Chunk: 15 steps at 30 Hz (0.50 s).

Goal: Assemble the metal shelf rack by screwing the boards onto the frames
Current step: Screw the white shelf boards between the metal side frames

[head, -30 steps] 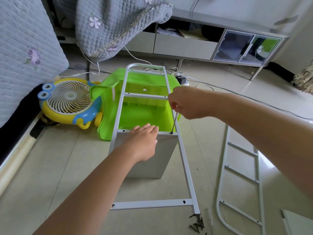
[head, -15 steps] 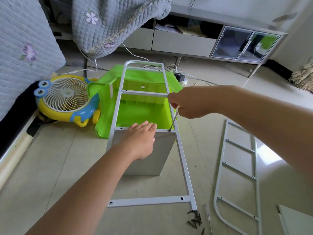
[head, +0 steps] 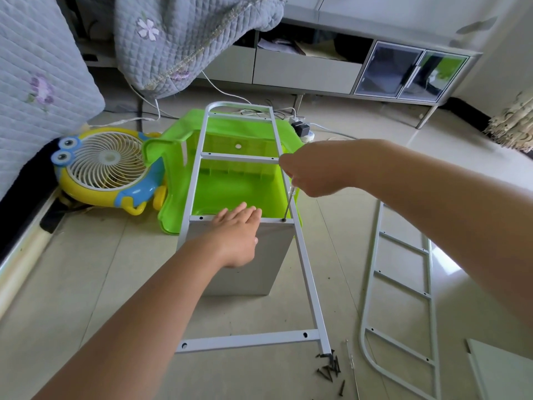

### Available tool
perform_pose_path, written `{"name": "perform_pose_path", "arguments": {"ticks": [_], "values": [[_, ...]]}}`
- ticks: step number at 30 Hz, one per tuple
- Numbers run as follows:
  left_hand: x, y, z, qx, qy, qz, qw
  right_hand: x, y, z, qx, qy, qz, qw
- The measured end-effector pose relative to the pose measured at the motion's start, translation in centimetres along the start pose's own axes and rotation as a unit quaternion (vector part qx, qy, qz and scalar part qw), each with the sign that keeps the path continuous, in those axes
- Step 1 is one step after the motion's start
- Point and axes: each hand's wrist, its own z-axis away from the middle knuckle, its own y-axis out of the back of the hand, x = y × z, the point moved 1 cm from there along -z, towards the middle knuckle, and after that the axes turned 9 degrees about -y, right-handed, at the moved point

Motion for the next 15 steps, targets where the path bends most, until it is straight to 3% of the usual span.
{"name": "perform_pose_path", "arguments": {"ticks": [3, 8, 15], "values": [[0.0, 0.0, 0.0, -0.003, 0.000, 0.000, 1.000, 0.3, -0.3, -0.4, 0.007, -0.030, -0.042, 0.999], [0.0, -0.2, 0.0, -0.002, -0.001, -0.005, 1.000, 2.3, -0.9, 0.0, -0.055, -0.093, -0.072, 0.992], [0.1, -0.1, 0.1, 0.002, 0.004, -0.013, 1.000, 1.3, -1.2, 1.7, -0.027, -0.036, -0.083, 0.996]]}}
